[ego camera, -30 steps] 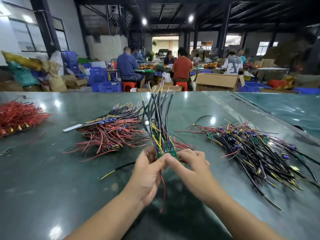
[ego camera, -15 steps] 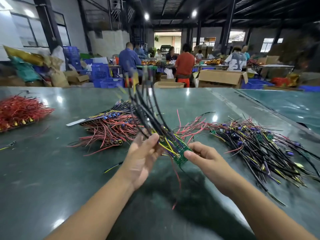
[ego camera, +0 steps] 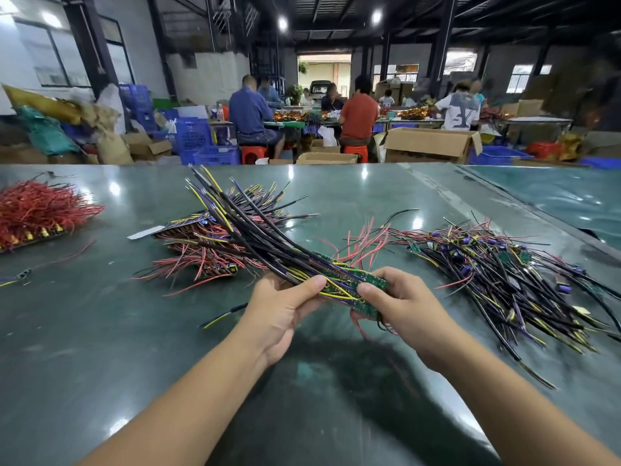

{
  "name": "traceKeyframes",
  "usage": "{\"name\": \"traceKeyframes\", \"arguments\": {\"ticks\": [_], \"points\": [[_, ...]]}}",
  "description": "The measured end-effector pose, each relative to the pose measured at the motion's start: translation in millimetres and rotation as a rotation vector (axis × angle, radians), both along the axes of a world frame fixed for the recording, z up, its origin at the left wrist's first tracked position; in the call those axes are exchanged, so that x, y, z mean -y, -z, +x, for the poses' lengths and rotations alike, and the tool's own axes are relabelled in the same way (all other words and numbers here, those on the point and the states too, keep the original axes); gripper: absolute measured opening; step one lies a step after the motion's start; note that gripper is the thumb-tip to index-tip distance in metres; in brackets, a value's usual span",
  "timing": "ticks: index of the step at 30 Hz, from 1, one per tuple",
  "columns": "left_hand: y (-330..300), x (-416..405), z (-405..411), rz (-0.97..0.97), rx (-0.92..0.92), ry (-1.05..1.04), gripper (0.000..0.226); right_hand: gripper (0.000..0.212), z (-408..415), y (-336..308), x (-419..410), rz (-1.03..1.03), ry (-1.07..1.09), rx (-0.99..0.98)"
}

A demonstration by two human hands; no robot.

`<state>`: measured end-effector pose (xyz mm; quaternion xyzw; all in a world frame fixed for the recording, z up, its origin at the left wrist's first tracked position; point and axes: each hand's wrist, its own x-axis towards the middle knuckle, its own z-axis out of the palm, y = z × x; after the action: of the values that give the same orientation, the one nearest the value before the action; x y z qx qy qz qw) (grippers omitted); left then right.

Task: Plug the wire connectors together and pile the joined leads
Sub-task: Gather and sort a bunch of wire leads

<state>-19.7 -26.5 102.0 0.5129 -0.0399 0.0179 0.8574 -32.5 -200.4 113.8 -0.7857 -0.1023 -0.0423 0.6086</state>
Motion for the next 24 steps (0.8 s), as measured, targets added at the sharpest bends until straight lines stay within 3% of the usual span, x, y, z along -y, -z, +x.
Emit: {"name": "traceKeyframes", "arguments": {"ticks": [9, 15, 21, 24], "points": [[8, 16, -3, 0.146, 0.088, -0.259, 0.016, 0.013, 8, 8, -1, -0.050, 0.148, -0.066], [6, 23, -5, 0.259, 0.172, -0.321, 0.026, 0.024, 12, 8, -1, -0.153, 0.245, -0.059], [1, 18, -3, 0.228, 0.130, -0.303, 0.020, 0.029, 12, 8, -5, -0.181, 0.256, -0.048], [-5, 7, -1, 0.176, 0.069, -0.223, 0.016, 0.025, 13, 5, -7, 0.004, 0.182, -0.132]]}}
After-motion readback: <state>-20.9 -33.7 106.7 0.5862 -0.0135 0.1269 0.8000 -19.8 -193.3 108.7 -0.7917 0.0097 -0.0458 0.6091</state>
